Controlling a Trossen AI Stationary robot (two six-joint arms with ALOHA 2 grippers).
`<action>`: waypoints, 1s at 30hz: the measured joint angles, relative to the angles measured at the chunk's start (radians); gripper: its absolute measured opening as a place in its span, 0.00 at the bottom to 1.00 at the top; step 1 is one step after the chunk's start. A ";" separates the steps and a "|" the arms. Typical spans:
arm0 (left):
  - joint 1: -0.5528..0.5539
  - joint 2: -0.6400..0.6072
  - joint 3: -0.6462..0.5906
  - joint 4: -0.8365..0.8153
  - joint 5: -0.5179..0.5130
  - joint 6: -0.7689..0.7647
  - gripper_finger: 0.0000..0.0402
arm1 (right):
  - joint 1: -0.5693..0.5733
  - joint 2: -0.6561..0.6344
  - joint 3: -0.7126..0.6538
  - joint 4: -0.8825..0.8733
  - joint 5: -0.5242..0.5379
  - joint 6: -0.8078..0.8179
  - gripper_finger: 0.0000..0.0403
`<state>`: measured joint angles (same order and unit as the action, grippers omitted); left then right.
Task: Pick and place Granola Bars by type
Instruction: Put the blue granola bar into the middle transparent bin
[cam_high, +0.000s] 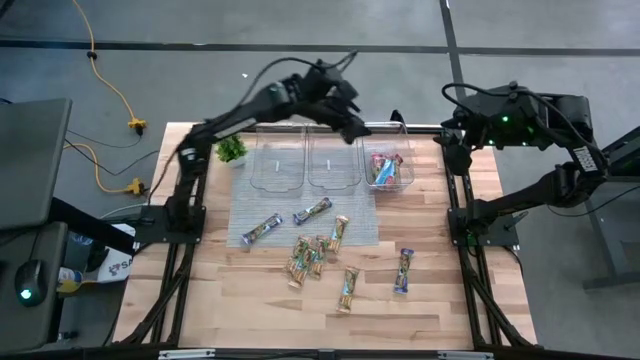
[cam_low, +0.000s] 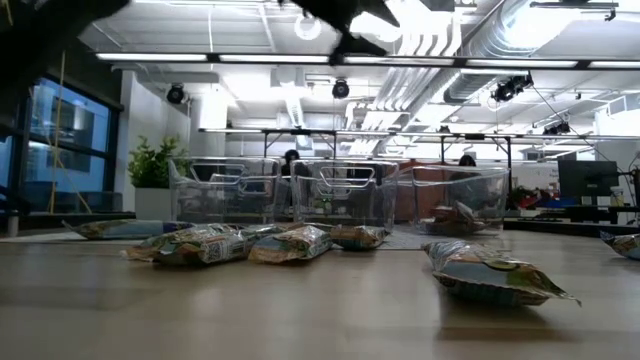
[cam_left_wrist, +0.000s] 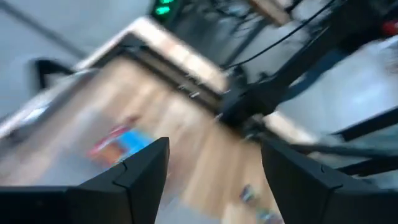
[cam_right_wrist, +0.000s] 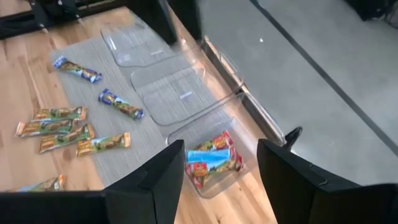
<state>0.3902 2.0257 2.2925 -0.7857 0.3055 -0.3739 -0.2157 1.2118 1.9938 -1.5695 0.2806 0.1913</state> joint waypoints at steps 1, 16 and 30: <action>-0.008 -0.028 0.000 -0.067 -0.049 0.021 0.60 | 0.000 0.000 0.000 -0.004 0.000 0.006 0.47; -0.258 -0.350 -0.082 -0.693 -0.678 -0.172 0.58 | 0.000 -0.019 0.000 -0.002 0.007 -0.008 0.47; -0.461 -1.127 -1.202 -0.118 -0.632 -0.683 0.58 | 0.000 -0.032 0.000 -0.002 0.000 -0.018 0.47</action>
<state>-0.0706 0.8989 1.0903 -0.9039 -0.3261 -1.0572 -0.2157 1.1801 1.9934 -1.5711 0.2805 0.1737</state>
